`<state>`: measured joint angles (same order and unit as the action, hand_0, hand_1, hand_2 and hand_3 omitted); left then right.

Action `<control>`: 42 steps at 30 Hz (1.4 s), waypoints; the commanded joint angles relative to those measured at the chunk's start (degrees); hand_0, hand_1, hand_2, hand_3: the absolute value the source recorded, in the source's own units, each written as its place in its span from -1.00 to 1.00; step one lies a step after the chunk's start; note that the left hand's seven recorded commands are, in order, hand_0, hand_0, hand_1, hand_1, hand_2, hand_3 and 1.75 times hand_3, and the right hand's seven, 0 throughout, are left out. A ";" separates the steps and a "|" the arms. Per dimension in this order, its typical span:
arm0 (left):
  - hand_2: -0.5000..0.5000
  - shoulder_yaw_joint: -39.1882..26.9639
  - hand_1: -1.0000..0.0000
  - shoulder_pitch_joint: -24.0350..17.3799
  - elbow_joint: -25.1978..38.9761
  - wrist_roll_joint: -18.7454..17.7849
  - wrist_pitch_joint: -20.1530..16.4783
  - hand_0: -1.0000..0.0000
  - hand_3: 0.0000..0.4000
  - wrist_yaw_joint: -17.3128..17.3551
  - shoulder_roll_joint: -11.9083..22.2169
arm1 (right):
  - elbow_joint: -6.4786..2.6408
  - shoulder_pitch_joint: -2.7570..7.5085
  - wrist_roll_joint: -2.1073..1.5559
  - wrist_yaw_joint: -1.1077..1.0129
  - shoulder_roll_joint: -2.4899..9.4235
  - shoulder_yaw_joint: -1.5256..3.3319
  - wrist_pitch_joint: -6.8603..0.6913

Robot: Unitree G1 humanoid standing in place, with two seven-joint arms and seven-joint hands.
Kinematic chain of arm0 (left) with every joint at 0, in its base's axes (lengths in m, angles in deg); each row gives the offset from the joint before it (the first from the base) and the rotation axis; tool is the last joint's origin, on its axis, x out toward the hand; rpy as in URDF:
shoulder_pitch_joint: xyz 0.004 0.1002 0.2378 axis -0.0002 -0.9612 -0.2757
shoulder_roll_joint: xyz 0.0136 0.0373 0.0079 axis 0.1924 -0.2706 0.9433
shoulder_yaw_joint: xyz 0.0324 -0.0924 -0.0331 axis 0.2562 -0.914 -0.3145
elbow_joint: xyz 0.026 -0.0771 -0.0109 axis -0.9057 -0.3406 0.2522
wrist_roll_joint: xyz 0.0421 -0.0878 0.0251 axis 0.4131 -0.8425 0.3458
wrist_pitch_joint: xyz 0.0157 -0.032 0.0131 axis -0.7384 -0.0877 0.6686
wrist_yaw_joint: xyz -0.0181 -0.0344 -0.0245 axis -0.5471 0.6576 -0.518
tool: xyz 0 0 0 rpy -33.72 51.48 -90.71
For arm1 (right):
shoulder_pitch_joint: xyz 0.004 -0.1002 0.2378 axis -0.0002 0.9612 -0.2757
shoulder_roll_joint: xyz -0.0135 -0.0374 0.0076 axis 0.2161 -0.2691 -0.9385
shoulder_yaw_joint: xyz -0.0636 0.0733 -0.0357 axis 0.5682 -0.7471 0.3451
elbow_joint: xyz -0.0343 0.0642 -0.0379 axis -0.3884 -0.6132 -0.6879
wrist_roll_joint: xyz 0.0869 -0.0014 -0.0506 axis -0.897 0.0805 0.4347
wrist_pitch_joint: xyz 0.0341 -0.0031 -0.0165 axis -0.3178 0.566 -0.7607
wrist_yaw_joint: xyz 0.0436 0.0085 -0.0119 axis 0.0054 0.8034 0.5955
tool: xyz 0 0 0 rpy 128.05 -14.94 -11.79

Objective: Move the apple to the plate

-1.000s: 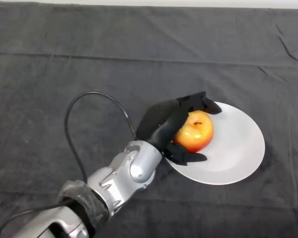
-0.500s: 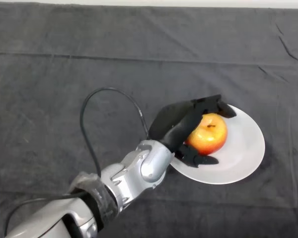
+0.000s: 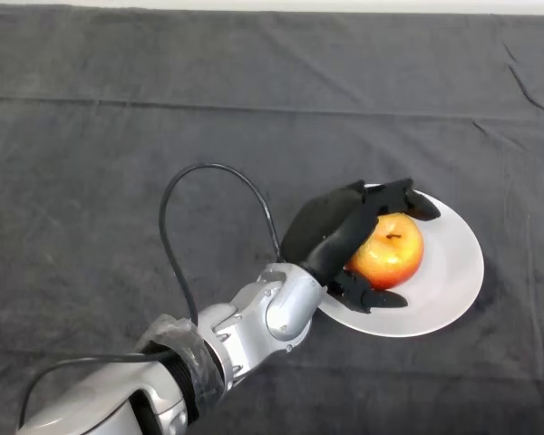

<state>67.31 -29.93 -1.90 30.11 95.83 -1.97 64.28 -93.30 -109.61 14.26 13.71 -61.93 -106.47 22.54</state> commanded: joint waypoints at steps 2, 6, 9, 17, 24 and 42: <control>0.00 1.89 1.00 3.93 -0.99 -0.54 1.08 1.00 -1.00 -1.30 1.18 | 0.48 0.25 -0.83 -0.56 -1.07 -0.95 0.41; 0.00 0.78 1.00 4.00 0.30 -0.47 1.59 1.00 -1.00 -1.87 2.56 | 0.42 0.23 -0.82 -0.61 -1.09 -0.97 0.42; 0.00 -0.58 1.00 3.62 1.84 -0.23 2.13 1.00 -1.00 -2.58 4.06 | 0.39 0.22 -0.82 -0.63 -1.10 -0.98 0.43; 0.00 -5.78 1.00 0.12 8.53 0.94 4.02 1.00 -1.00 -5.59 10.04 | 0.37 0.21 -0.81 -0.66 -1.11 -0.99 0.44; 0.00 -11.83 1.00 -5.49 17.47 1.93 5.04 1.00 -1.00 -8.49 16.86 | 0.44 0.23 -0.78 -0.63 -1.08 -0.98 0.44; 0.00 -31.51 1.00 -25.77 35.88 1.67 8.65 1.00 -1.00 -13.96 33.02 | 0.84 0.34 -0.70 -0.42 -0.91 -0.89 0.37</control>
<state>36.37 -54.93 31.65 31.45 103.48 -15.26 94.72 -93.30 -109.61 14.27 13.57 -61.93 -106.57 22.58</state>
